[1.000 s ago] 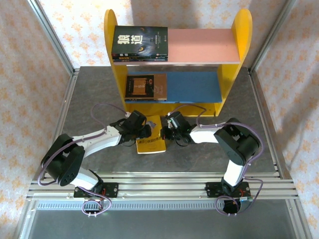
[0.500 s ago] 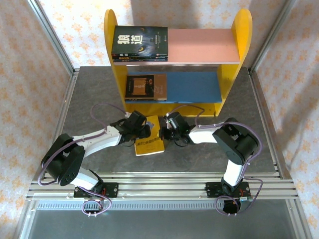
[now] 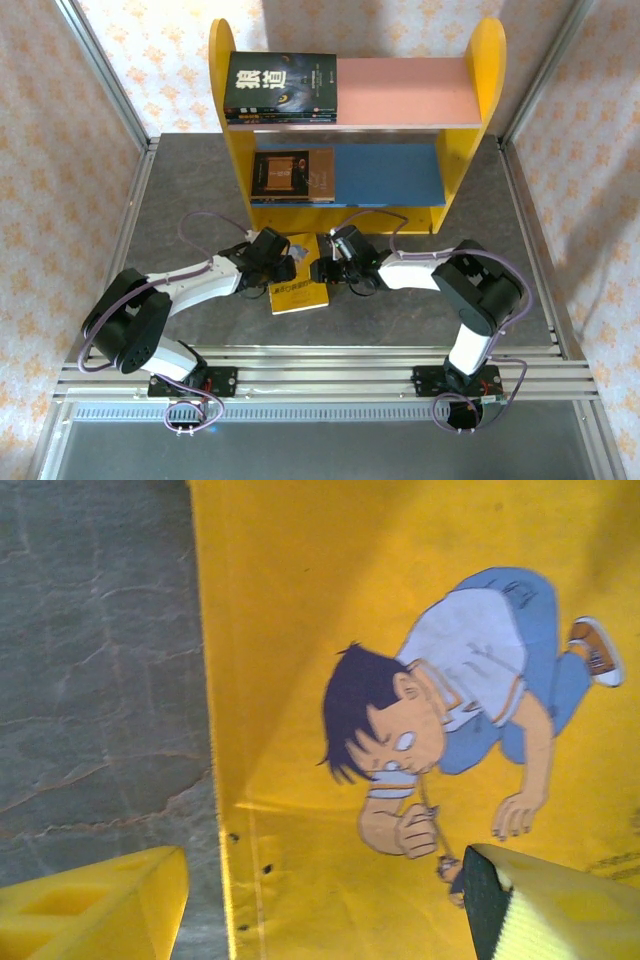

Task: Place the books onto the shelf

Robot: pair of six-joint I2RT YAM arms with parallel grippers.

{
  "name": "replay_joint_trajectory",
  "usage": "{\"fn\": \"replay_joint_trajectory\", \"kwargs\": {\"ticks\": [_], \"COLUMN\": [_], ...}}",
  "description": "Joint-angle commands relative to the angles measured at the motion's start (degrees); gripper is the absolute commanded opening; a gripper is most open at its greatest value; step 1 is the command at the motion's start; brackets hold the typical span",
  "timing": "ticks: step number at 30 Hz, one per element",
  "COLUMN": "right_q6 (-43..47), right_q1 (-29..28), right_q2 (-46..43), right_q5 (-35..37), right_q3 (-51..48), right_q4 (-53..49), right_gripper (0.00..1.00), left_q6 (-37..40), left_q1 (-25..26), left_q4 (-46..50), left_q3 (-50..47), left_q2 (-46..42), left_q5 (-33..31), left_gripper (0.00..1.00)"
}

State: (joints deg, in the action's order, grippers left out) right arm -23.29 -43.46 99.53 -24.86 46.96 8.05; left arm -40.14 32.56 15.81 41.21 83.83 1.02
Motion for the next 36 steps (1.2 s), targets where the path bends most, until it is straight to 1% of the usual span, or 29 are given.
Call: {"fn": "replay_joint_trajectory", "kwargs": {"ticks": [1,7,13,18,30,36], "right_q6": [0.6,1.7,2.8,3.6,3.0,2.7], "right_q1": [0.0,-0.1,-1.1,-3.0,-7.9,-9.6], "right_q2": [-1.3,-1.2,1.7,4.8,10.5,11.5], "right_q5": [1.7,1.0,1.9,3.0,2.5,1.7], "right_q3": [0.1,2.5,5.6,9.3,15.0,16.7], "right_q4": [-10.5,-12.3,-13.5,-15.0,-15.2,-14.8], "right_gripper": [0.56,0.64,0.66,0.66,0.66,0.66], "left_q6": [0.9,0.6,-0.2,-0.9,-1.2,-1.8], "left_q1": [-0.9,-2.2,-2.5,-2.5,-2.4,-2.5], "left_q4": [0.3,-1.6,-5.2,-8.7,-9.8,-11.9], "left_q3": [-1.6,-3.4,-4.5,-5.1,-5.0,-5.5], "left_q2": [-2.7,-3.9,-3.2,-1.4,0.5,0.8], "left_q5": [-1.4,0.2,3.6,6.8,8.0,9.3], "left_gripper": [0.75,0.76,0.76,0.75,0.75,0.75]}}
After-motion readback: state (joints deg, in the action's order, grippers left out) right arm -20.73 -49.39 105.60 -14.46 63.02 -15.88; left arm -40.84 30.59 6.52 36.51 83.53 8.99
